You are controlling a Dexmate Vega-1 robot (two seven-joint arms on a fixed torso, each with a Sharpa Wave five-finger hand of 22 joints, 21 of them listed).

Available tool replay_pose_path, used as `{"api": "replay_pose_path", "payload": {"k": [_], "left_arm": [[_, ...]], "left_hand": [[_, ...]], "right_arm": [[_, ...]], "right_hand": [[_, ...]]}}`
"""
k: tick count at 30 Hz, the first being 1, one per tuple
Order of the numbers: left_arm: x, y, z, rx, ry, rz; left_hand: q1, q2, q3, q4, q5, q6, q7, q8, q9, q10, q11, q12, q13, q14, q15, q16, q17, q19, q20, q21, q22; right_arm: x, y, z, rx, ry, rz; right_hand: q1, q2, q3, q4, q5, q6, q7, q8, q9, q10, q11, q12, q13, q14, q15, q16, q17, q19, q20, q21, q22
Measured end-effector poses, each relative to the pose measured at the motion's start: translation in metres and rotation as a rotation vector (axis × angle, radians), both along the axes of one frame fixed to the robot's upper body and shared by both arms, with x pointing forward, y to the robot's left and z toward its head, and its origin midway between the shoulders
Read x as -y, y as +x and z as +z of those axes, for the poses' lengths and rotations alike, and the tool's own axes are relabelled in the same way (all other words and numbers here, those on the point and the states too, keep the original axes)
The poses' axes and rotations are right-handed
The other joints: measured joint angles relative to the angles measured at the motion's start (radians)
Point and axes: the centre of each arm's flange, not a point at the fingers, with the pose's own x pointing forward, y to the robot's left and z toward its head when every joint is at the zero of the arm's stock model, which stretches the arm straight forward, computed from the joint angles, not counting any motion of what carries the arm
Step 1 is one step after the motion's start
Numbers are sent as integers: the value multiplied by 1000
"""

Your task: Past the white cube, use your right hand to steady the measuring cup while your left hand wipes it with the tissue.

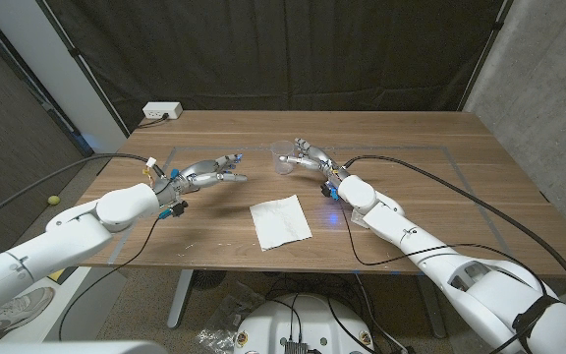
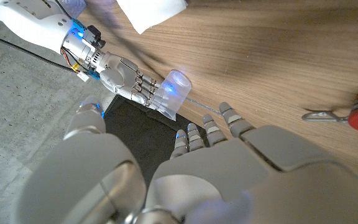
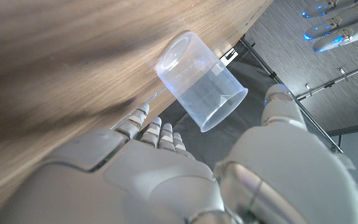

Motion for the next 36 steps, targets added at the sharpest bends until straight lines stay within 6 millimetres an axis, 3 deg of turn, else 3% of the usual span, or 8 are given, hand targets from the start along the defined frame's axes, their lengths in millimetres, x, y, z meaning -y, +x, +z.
{"api": "replay_pose_path", "payload": {"k": [11, 21, 25, 28, 36], "left_arm": [[-1, 0, 1, -7, -3, 1], [-2, 0, 2, -11, -9, 0], [-3, 0, 3, -11, -12, 2], [-4, 0, 2, -13, -15, 3], [-4, 1, 1, -16, -22, 4]], "left_hand": [[-9, 9, -8, 8, 4, 5, 5, 0, 0, 0, 0, 0, 0, 0, 0, 0, 5, 0, 0, 0, 0], [-22, 17, -14, 14, 8, 5, 5, 0, 0, 0, 0, 0, 0, 0, 0, 0, 5, 0, 0, 0, 5], [-22, 17, -18, 18, 8, 5, 5, 0, 0, 4, -4, 0, 0, 0, 0, 0, 5, 0, 0, 0, 5], [-22, 17, -18, 18, 11, 5, 5, 0, 0, 4, -4, 0, 0, 0, 0, 0, 5, 0, 0, 0, 5], [-30, 9, -26, 21, 11, 5, 5, 0, 0, 4, -4, 0, 0, 0, 0, 0, 9, -6, -5, 0, 5]], "right_arm": [[-12, 4, -2, 37, -8, 7], [-28, 8, -4, 64, -53, 16], [-33, 9, -4, 71, -64, 19], [-37, 10, -4, 74, -67, 19], [-46, 9, -1, 115, -44, -9]], "right_hand": [[38, 1, -18, 2, 11, -7, -15, 5, 7, -32, -15, 0, 5, -22, -11, 0, 0, 51, -60, 0, 3], [56, 4, -27, 0, 15, -7, -25, 5, 9, -38, -30, 0, 5, -21, -18, 0, 0, 52, -62, 0, 3], [67, 4, -34, 2, 18, 1, -33, 18, 9, -22, -38, 8, 5, -13, -25, 8, 0, 58, -68, 0, 3], [79, 5, -46, 2, 18, 34, -36, 30, 9, 5, -40, 19, 5, 11, -31, 16, 0, 79, -68, 6, 3], [81, 6, -87, 27, 26, 153, -55, 72, 9, 117, -36, 63, 9, 143, -32, 48, 8, 106, -68, 16, 16]]}}
